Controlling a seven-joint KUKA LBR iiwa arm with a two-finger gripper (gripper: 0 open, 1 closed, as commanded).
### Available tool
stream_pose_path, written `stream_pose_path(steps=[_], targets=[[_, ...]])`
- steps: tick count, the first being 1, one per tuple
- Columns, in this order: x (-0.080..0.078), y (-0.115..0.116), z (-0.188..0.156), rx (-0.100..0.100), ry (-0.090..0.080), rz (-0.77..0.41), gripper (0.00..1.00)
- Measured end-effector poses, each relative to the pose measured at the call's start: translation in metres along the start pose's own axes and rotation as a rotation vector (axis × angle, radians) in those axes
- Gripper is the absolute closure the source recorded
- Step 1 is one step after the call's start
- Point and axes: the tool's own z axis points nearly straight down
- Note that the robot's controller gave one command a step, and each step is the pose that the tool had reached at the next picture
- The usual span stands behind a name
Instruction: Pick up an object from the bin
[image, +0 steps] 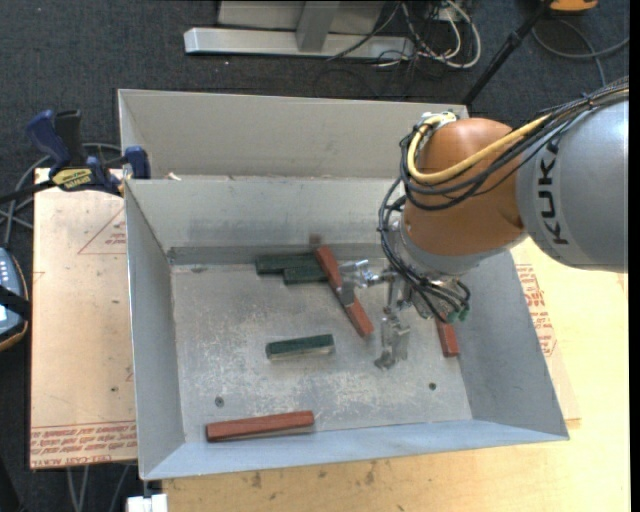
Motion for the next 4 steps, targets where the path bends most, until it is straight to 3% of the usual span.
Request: stream_pose_path(steps=[1,2,3,4], targets=[[-0.028,0.065,0.126,-0.003,0.006,0.044,0.0],[-0.03,0.062,0.121,0.0,-0.001,0.048,1.0],[-0.041,0.049,-0.026,0.001,-0.012,0.13,1.0],[-0.039,0.05,-0.021,0.0,-0.002,0.13,0.0]])
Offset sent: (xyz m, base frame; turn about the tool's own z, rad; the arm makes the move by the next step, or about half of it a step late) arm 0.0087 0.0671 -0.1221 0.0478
